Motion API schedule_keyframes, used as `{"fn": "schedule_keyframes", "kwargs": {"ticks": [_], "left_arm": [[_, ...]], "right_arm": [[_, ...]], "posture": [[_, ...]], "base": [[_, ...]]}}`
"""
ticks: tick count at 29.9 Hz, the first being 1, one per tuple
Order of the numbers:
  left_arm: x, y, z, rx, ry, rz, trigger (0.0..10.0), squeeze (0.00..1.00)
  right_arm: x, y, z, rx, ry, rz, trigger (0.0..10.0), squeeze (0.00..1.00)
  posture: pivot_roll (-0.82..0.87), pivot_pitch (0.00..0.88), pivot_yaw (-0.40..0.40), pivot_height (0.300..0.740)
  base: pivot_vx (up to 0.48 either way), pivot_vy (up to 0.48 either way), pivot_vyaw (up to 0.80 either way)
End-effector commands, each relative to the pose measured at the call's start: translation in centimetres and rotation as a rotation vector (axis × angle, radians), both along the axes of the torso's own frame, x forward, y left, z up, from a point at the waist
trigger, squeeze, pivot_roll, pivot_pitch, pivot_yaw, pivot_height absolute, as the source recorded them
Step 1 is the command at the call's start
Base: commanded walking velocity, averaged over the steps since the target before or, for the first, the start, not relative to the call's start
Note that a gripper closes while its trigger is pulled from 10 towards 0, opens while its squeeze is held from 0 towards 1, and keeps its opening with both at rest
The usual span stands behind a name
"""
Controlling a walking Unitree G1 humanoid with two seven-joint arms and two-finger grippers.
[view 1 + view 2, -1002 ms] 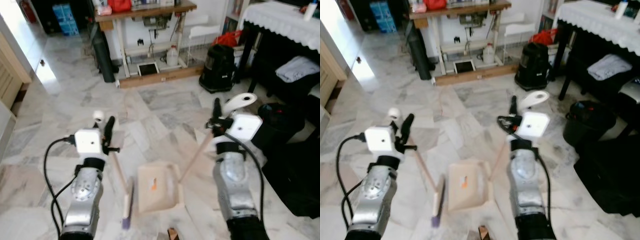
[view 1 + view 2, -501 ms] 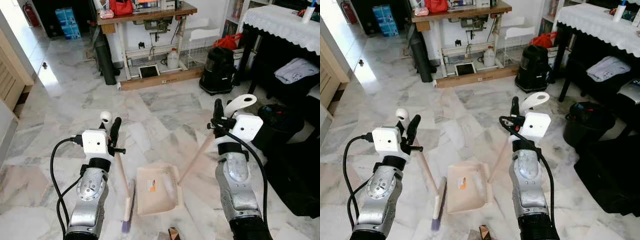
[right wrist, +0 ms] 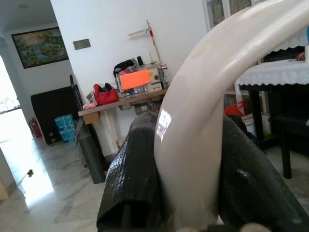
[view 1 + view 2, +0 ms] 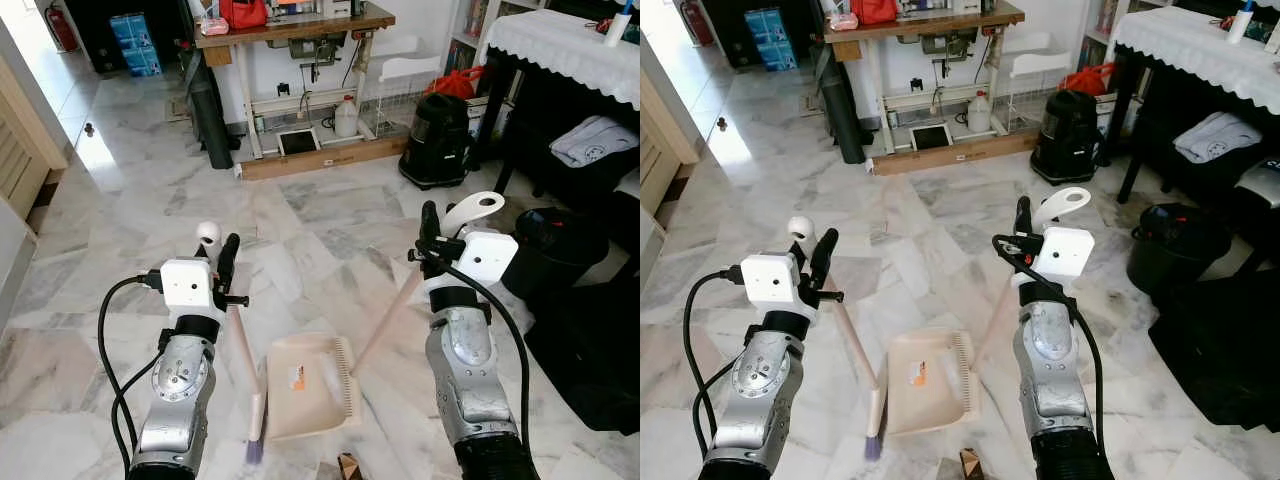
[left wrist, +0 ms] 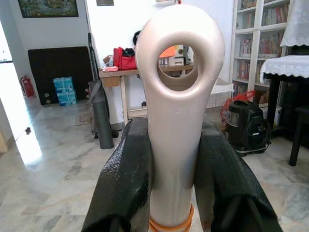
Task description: Sweep floor
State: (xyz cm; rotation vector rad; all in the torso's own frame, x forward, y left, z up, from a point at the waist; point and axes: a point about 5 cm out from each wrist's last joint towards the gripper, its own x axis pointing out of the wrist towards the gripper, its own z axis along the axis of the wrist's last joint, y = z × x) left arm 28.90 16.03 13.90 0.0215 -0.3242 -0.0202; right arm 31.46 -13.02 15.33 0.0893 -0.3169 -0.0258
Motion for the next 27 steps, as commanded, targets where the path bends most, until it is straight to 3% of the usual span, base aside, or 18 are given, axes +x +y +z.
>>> {"fn": "schedule_keyframes", "kwargs": {"ticks": [1, 4, 23, 27], "left_arm": [[0.08, 0.1, 1.29, 0.005, -0.053, -0.001, 10.0, 0.0], [0.08, 0.2, 1.29, 0.005, -0.053, -0.001, 10.0, 0.0], [0.27, 0.03, 1.57, 0.025, -0.057, -0.02, 10.0, 0.0], [0.27, -0.04, 1.46, 0.023, -0.053, -0.02, 10.0, 0.0]], "right_arm": [[0.07, 0.59, 1.49, 0.009, -0.06, 0.02, 10.0, 0.0], [-0.01, 0.71, 1.46, 0.018, -0.06, 0.021, 10.0, 0.0], [-0.13, 0.18, 1.41, 0.021, -0.058, -0.022, 10.0, 0.0], [-0.02, -0.24, 1.57, 0.022, -0.06, -0.041, 10.0, 0.0]], "posture": [[0.01, 0.0, 0.063, 0.74], [0.01, 0.0, 0.066, 0.74], [0.01, 0.0, 0.076, 0.74], [0.01, 0.0, 0.072, 0.74]], "base": [[-0.266, 0.0, 0.59], [-0.269, 0.0, 0.59], [-0.268, 0.0, 0.0], [-0.268, 0.0, 0.77]]}}
